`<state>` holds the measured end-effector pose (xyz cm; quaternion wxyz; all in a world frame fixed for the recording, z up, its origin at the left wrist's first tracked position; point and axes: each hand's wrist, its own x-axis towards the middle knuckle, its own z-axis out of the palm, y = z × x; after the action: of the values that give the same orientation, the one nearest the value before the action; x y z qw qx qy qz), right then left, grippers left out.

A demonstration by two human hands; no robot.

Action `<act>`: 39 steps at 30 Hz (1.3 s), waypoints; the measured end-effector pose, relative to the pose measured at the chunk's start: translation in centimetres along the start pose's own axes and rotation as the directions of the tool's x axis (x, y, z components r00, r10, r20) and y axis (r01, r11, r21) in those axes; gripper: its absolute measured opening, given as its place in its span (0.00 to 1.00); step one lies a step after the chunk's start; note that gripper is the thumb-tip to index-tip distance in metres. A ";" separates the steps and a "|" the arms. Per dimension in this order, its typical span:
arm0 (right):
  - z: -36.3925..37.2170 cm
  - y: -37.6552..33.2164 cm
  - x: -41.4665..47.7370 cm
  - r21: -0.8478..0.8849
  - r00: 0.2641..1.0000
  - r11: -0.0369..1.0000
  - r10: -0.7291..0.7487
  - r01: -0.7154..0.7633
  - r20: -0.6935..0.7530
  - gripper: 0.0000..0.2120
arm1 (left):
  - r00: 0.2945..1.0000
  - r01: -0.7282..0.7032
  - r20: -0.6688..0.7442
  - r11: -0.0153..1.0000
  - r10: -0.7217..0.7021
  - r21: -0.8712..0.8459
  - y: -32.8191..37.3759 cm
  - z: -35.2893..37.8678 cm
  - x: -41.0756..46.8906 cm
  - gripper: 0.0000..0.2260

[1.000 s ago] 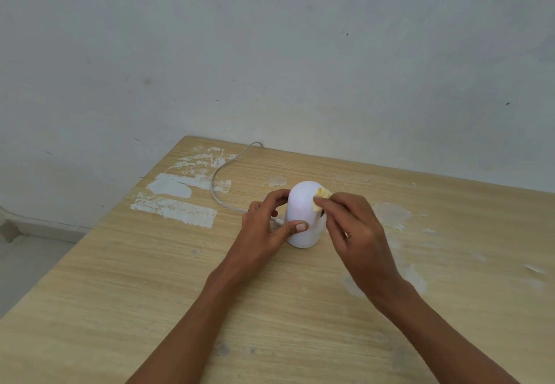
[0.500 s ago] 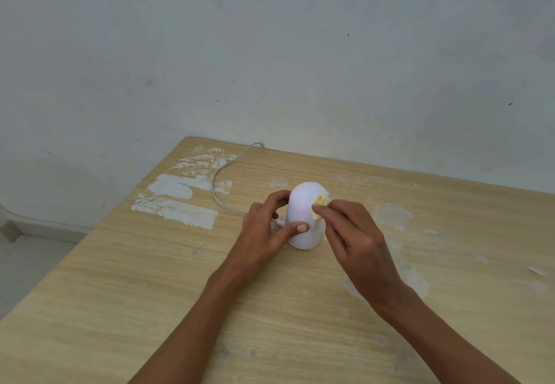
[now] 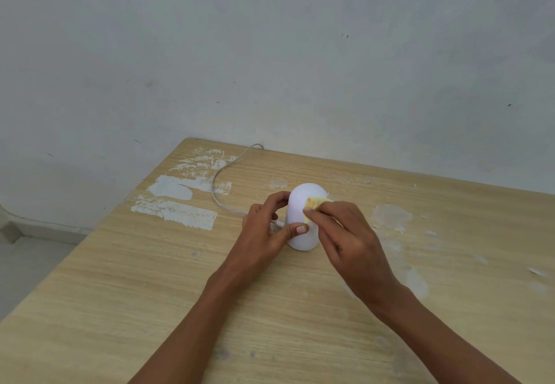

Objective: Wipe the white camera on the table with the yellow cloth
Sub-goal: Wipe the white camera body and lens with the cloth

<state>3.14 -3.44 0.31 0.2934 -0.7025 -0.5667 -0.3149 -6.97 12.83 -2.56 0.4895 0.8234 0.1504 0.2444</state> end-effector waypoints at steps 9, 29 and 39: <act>-0.2 2.5 3.7 0.435 0.742 0.611 0.617 -0.661 0.262 0.12 | 1.000 0.004 0.001 1.000 -0.004 0.006 0.1 -0.1 -0.1 0.28; -1.1 -0.6 2.6 0.236 0.976 0.950 0.215 -0.205 -0.017 0.15 | 0.994 0.103 0.045 0.994 -0.102 -0.022 1.5 -0.6 -0.7 0.38; -3.4 -3.7 4.6 0.725 0.813 0.462 0.534 -0.511 0.233 0.10 | 0.913 -0.310 -0.293 0.950 0.285 -0.041 6.3 -0.6 -2.9 0.12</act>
<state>-0.15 -2.52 6.20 0.6492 -0.6465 -0.3978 0.0486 -9.67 8.89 2.48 0.4551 0.7711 0.0813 0.4379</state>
